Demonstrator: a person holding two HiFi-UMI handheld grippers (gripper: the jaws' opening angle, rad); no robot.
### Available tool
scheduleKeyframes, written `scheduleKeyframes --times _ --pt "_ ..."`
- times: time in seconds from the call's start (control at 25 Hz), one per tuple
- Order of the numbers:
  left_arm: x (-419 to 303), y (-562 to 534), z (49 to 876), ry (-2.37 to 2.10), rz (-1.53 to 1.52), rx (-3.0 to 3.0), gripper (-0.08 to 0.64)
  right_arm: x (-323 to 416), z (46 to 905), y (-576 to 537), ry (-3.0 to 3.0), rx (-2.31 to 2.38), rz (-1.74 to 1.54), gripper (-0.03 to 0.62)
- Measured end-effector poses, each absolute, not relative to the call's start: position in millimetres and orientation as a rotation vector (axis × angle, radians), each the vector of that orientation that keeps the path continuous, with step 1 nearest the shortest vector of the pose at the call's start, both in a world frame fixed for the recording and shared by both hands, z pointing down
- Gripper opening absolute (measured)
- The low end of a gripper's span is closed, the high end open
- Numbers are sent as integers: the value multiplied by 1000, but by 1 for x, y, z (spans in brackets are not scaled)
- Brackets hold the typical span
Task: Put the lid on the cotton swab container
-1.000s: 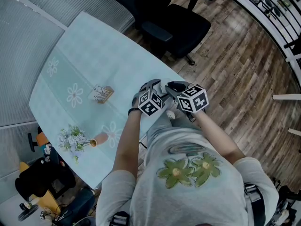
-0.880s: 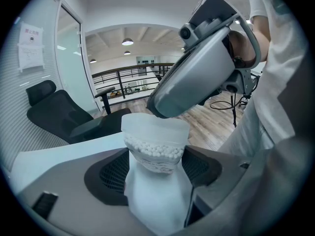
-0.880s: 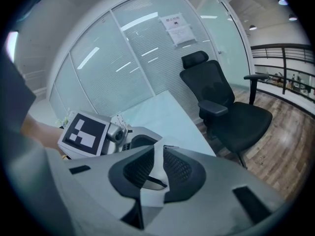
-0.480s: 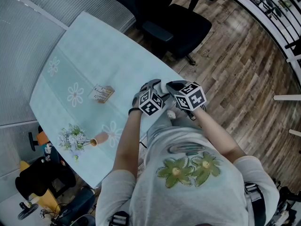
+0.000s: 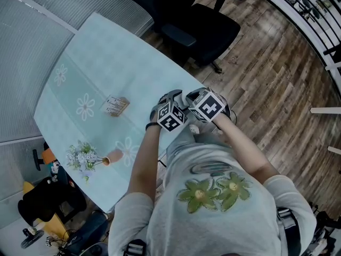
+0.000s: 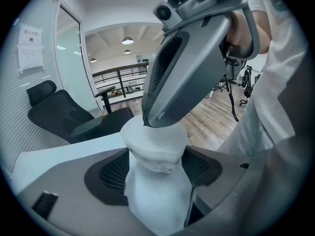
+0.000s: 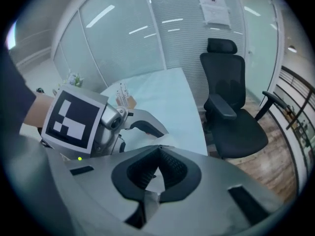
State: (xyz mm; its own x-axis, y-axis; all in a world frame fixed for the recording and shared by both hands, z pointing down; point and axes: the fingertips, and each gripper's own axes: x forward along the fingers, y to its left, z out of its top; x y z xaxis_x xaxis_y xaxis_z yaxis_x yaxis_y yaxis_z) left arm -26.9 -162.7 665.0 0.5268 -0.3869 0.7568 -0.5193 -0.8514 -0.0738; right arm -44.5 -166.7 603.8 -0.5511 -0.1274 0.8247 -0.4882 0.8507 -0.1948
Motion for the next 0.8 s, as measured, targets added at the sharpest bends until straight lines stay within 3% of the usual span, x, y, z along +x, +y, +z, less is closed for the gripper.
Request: scheduleKeyframes --times 0.24,0.8 --pt "-27 -164 668 -788 1275 2577 330 -49 605 -167 -1940 329 304 0" --pt "-27 -162 667 -845 1258 2541 330 -48 603 -165 -2117 446 344 0"
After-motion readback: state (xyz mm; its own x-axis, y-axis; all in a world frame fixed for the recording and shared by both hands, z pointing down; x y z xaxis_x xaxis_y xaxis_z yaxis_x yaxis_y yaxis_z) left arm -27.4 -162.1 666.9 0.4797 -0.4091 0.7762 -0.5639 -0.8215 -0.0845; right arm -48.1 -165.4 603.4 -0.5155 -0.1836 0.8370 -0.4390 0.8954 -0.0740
